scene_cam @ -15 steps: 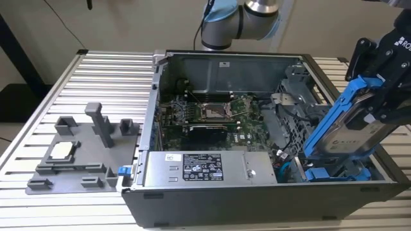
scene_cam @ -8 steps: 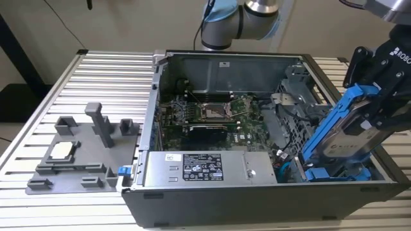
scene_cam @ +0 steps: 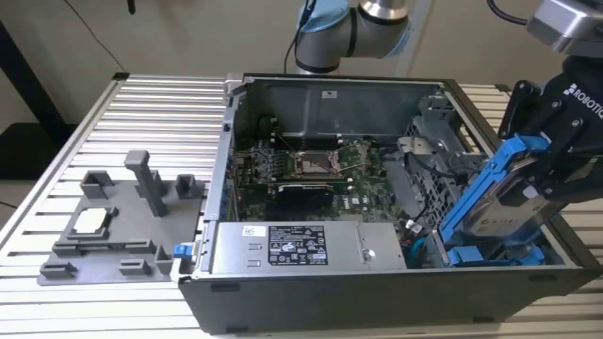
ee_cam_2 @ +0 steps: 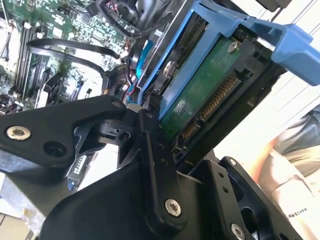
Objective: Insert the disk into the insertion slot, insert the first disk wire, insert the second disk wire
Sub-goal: 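Insert the disk into the insertion slot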
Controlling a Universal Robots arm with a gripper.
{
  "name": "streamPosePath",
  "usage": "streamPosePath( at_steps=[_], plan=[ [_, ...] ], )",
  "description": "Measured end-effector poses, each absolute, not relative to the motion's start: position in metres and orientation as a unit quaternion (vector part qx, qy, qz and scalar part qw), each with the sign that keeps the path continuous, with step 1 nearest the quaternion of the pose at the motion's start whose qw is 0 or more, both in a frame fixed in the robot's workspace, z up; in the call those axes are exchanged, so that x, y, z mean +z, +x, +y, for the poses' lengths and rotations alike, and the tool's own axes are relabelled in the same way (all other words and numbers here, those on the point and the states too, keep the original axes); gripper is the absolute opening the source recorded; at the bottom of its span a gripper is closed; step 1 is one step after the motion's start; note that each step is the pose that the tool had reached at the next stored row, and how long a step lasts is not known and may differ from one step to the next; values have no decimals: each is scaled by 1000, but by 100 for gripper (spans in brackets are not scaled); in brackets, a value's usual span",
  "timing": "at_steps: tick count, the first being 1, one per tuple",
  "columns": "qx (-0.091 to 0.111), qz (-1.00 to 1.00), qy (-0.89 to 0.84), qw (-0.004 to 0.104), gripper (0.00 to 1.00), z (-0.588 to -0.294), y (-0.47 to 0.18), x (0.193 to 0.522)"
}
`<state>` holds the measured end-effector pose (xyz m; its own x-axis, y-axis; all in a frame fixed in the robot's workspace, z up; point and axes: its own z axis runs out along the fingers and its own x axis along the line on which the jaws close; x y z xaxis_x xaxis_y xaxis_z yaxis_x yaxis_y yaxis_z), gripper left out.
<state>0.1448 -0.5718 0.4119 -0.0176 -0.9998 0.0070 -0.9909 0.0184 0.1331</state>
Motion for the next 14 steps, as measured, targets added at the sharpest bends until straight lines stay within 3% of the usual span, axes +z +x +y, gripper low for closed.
streamPosePath(
  at_steps=[14],
  plan=[
    [-45, -710, 701, 49, 33, -572, 146, 394]
  ],
)
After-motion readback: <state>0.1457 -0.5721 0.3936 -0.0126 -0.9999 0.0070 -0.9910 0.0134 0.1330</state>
